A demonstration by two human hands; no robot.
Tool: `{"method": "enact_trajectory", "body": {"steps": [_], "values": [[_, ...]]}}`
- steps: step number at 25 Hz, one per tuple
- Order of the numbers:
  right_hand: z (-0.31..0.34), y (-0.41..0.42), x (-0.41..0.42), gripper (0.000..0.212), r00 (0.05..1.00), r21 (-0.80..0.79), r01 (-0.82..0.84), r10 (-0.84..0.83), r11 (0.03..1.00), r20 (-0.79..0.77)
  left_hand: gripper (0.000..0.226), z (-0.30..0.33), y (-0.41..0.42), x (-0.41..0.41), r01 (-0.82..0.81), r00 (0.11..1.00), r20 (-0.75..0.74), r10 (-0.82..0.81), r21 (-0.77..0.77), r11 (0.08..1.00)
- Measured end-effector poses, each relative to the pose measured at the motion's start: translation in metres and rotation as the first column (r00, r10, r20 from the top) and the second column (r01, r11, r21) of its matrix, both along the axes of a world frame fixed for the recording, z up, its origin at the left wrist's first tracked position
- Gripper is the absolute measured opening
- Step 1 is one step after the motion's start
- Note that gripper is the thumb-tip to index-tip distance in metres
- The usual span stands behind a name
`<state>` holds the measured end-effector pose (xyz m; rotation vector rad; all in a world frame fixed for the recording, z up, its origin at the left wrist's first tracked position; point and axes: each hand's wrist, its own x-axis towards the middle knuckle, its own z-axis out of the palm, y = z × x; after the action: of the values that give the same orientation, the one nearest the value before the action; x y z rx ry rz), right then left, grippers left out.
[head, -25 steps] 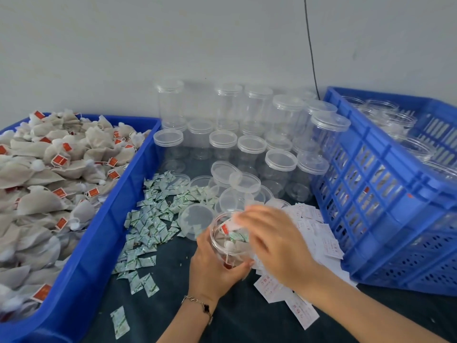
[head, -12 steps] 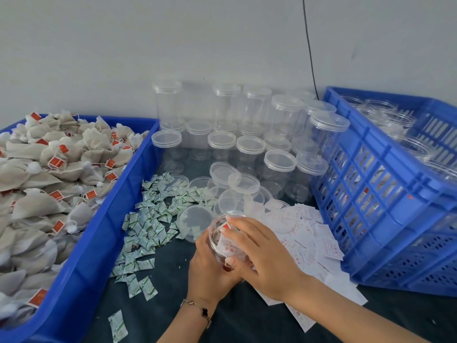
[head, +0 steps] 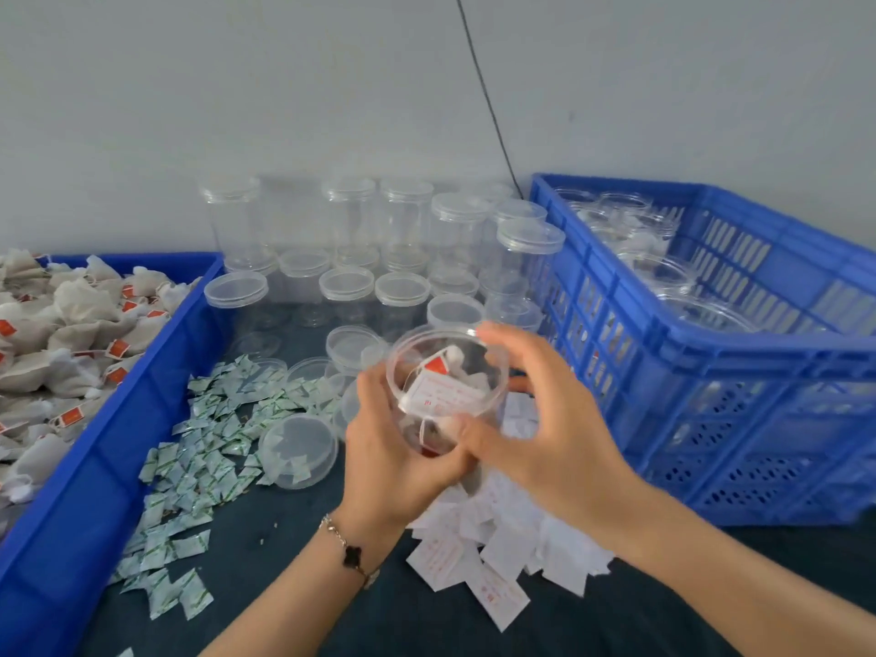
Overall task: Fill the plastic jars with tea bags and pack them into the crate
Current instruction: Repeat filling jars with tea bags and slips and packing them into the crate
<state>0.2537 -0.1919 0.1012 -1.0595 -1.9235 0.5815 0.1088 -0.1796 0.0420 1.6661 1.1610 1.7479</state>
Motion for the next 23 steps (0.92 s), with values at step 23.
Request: {"method": "enact_trajectory", "body": {"steps": [23], "values": [[0.154, 0.155, 0.249, 0.031, 0.727, 0.126, 0.625, -0.633, 0.770, 0.267, 0.049, 0.211, 0.210, 0.255, 0.179, 0.470, -0.879, -0.085, 0.000, 0.984]]}}
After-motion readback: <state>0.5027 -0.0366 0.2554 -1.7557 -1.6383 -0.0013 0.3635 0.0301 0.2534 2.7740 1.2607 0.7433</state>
